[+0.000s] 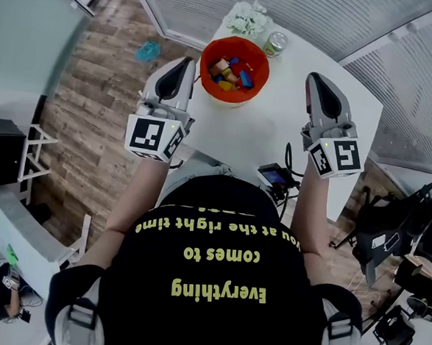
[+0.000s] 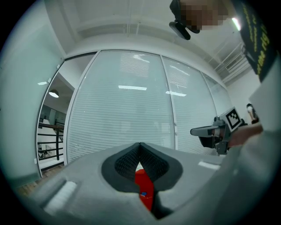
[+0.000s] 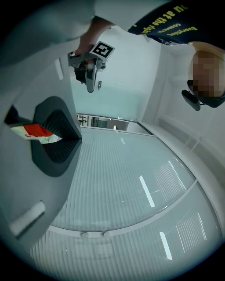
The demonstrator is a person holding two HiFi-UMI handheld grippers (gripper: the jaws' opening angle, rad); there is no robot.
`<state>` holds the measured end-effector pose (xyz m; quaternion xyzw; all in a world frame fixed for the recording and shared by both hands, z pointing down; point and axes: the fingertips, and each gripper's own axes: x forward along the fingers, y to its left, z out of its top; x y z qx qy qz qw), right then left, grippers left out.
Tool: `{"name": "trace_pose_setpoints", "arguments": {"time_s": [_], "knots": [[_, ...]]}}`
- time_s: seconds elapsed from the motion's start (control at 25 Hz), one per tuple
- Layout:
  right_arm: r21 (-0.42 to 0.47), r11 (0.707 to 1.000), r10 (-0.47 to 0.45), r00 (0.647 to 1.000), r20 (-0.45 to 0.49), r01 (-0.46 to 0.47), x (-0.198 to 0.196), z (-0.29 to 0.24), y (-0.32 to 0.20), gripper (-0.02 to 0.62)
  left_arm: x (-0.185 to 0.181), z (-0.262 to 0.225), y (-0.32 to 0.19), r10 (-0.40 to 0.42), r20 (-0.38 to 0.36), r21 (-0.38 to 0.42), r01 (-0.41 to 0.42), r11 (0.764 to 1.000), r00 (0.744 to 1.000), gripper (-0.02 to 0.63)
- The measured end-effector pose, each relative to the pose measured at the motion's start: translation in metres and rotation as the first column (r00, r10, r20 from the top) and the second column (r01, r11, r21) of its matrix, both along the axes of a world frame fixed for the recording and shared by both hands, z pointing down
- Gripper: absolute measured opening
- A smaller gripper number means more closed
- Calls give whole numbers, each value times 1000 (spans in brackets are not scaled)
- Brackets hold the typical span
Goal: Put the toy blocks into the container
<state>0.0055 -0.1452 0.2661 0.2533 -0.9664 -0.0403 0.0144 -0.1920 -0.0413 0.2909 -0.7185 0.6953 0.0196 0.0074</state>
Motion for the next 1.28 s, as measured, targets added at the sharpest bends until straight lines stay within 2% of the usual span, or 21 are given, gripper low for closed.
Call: {"name": "trace_pose_setpoints", "arguments": {"time_s": [1.28], "knots": [[11,1000,-1,1000,1,1,5,1,-6,6,12,1,-8,8,13,-11,-8,1000,1000,-3]]}}
